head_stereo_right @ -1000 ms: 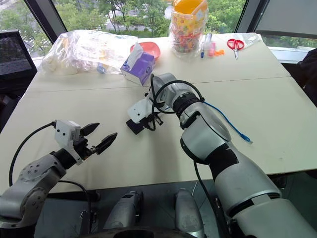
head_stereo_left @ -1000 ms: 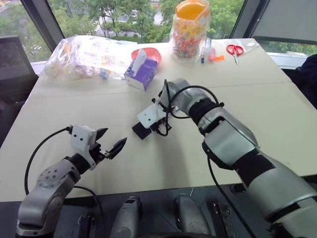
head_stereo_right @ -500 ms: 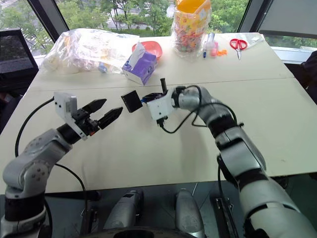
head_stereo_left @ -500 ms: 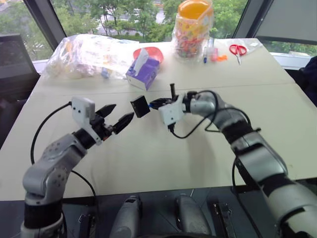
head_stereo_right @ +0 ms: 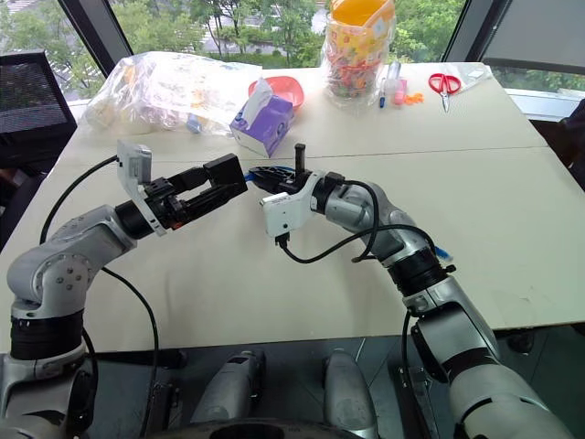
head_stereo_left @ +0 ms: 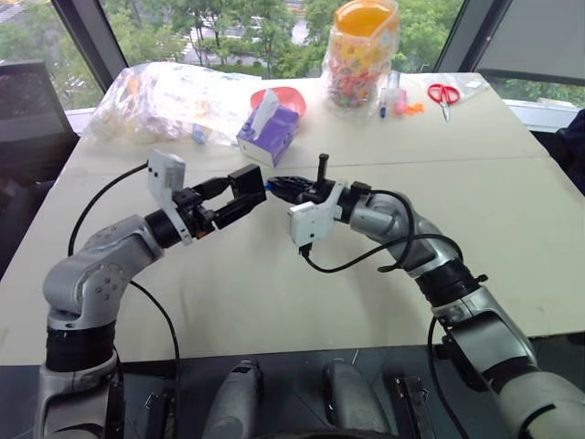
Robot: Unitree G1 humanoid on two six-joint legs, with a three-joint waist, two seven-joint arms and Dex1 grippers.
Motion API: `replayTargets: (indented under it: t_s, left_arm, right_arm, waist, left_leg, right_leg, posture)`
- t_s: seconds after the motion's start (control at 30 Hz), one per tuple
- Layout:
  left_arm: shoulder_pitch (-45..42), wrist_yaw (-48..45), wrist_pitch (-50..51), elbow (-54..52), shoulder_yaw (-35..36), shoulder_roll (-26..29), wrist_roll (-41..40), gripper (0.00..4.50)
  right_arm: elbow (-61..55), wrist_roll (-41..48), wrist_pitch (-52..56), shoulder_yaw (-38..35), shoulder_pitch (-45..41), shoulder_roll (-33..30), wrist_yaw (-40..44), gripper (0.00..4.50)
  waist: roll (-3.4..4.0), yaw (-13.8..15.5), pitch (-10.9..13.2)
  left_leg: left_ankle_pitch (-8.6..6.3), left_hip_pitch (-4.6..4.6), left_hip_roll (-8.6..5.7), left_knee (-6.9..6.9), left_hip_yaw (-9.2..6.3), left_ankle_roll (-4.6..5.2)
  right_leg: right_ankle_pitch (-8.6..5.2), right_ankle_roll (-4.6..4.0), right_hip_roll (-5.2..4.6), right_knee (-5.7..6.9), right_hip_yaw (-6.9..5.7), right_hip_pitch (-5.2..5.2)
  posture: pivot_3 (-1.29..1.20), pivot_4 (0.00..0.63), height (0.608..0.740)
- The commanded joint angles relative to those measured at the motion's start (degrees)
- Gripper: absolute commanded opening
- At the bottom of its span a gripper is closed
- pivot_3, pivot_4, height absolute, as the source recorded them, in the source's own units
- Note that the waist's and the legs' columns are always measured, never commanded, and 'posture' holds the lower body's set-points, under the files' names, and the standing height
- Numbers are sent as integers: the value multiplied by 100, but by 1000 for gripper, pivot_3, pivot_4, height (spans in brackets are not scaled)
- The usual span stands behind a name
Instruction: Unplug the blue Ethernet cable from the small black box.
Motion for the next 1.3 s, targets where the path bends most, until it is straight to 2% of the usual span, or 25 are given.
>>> replayTargets:
  t_s: [0.03, 0.17, 0.27, 0.3, 0.53, 0.67, 0.7, 0.77, 0.93, 1.1, 1.3]
  left_arm:
    - [-130, -31, -73, -88, 5, -29, -46, 3681]
    - [-84, -27, -62, -181, 16, -39, -54, 2035]
    - [-54, -44, -72, -203, 2, -39, -30, 617]
    - [-44, -56, -77, -203, -3, -32, -23, 459]
    - [30, -245, -68, -101, -72, 165, 85, 481]
    - [33, -409, -166, -18, -97, 248, 159, 481]
    - [44, -504, -226, 15, -76, 267, 158, 481]
    - [86, -700, -296, 75, -24, 327, 153, 481]
    - [218, -1353, -306, 43, 58, 629, -58, 481]
    - [228, -1758, -187, 31, 195, 886, -350, 481]
    - [234, -1994, -30, -44, 256, 1162, -560, 481]
  right_arm:
    - [-202, 107, 28, -66, -98, -45, 15, 0]
    - [-200, 123, 7, -35, -99, -51, 51, 0]
    - [-170, 129, -7, -27, -124, -56, 62, 0]
    - [-168, 134, -6, -27, -136, -56, 69, 0]
    - [-257, 675, 192, -93, -107, -38, 551, 0]
    - [-293, 1314, 577, -133, -65, -68, 1201, 1739]
    - [-301, 1658, 823, -143, -61, -117, 1611, 2362]
    - [-376, 2408, 1288, -201, -52, -229, 2424, 3240]
    - [-356, 3991, 3021, -588, -259, -398, 3867, 3240]
    - [-242, 5218, 5036, -886, -690, -438, 4895, 3240]
    - [-156, 5856, 6257, -997, -1033, -217, 5208, 3240]
  waist:
    - [0, -2, 0]
    - [-1, -9, 0]
    - [-1, -4, 1]
    - [-1, -3, 1]
    - [-3, -5, 2]
    - [-3, -4, 2]
    - [-3, -5, 2]
    - [-3, -5, 3]
    - [-5, -3, 5]
    - [-5, -13, 8]
    - [-5, -5, 8]
  left_leg:
    - [0, 0, 0, 0, 0, 0]
    - [0, 0, 0, -1, 0, 0]
    - [0, 0, 0, -2, 0, 0]
    - [0, 0, 0, -1, 0, 0]
    - [0, 0, 0, -1, 0, 0]
    - [0, 0, 0, -1, 0, 0]
    - [0, 0, 0, -1, -1, 0]
    - [0, 0, 0, -1, -1, 0]
    - [-1, -1, 1, -2, -1, 1]
    - [-1, -1, 2, -5, -1, 0]
    - [-2, -16, 2, -14, 0, 0]
  right_leg:
    - [0, 0, 0, -1, 0, 0]
    - [0, 0, 0, -2, 0, 0]
    - [0, 0, 0, -2, 0, 0]
    - [0, 0, -1, -2, 0, 0]
    - [0, 0, -1, -3, 0, 1]
    - [0, 0, -1, -4, 0, 2]
    - [0, 0, -1, -4, -1, 2]
    - [-1, 0, -1, -4, -1, 2]
    - [-1, -1, -2, -9, -2, 3]
    - [-2, -3, -3, -10, -3, 0]
    - [-3, -3, -5, -16, -5, -19]
  posture:
    - [0, 150, 726]
    - [0, 150, 726]
    - [0, 150, 726]
    - [0, 150, 726]
    - [0, 150, 726]
    - [0, 150, 726]
    - [0, 150, 726]
    - [0, 150, 726]
    - [0, 150, 726]
    - [0, 150, 726]
    - [0, 150, 726]
